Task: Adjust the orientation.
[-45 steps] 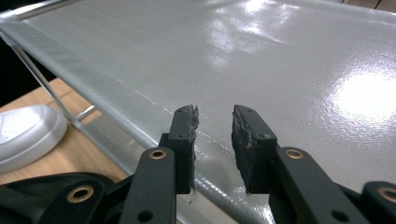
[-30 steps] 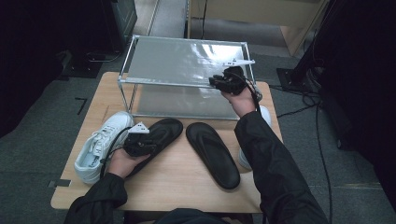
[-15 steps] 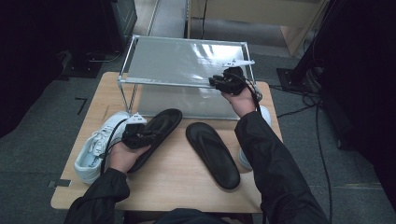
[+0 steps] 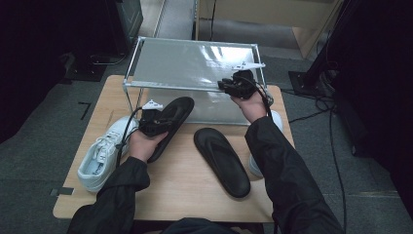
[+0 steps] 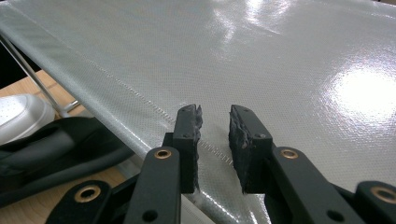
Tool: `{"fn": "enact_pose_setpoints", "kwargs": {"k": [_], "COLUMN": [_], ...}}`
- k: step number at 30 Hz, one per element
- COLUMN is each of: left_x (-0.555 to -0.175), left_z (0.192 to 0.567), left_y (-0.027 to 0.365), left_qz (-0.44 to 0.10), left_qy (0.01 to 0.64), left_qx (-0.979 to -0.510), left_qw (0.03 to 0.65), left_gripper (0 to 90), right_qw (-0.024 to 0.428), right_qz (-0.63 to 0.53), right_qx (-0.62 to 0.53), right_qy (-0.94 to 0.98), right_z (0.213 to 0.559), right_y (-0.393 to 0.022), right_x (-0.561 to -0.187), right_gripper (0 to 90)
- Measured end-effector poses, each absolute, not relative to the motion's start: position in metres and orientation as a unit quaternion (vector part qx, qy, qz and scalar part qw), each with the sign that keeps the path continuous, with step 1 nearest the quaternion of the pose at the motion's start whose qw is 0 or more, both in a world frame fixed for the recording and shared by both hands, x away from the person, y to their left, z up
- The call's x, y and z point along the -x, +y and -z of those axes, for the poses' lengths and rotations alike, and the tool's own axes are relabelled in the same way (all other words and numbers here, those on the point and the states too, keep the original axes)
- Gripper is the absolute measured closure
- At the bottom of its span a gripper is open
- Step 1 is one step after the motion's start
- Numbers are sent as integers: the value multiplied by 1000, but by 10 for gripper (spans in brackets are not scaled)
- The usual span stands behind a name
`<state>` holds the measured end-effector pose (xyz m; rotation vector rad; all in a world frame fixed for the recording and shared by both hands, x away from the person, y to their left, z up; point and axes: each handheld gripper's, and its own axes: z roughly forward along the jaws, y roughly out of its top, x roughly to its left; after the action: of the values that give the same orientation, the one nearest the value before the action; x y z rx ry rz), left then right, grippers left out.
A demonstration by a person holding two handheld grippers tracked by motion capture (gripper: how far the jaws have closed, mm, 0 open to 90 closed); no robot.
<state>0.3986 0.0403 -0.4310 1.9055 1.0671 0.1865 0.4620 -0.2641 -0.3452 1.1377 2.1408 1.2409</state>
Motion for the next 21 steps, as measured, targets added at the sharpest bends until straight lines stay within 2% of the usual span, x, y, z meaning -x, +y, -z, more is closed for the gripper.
{"fn": "enact_pose_setpoints", "kwargs": {"k": [7,15,19,21], "left_x": [-422,-437,-437,-436], "left_z": [446,466,465,462], "left_y": [18,4,5,8], "left_qz": [-98,-87,-92,-89], "left_qy": [454,464,455,451], "left_qx": [-770,-764,-767,-767], "left_qw": [437,439,444,449], "left_gripper": [821,807,701,696], "right_qw": [209,208,210,210], "right_qz": [-446,-449,-447,-447], "right_qx": [-408,-408,-407,-407], "right_qy": [769,768,768,768], "right_z": [345,346,346,346], "right_y": [-264,-265,-264,-264], "right_x": [-462,-462,-462,-462], "right_gripper": [729,729,730,730]}}
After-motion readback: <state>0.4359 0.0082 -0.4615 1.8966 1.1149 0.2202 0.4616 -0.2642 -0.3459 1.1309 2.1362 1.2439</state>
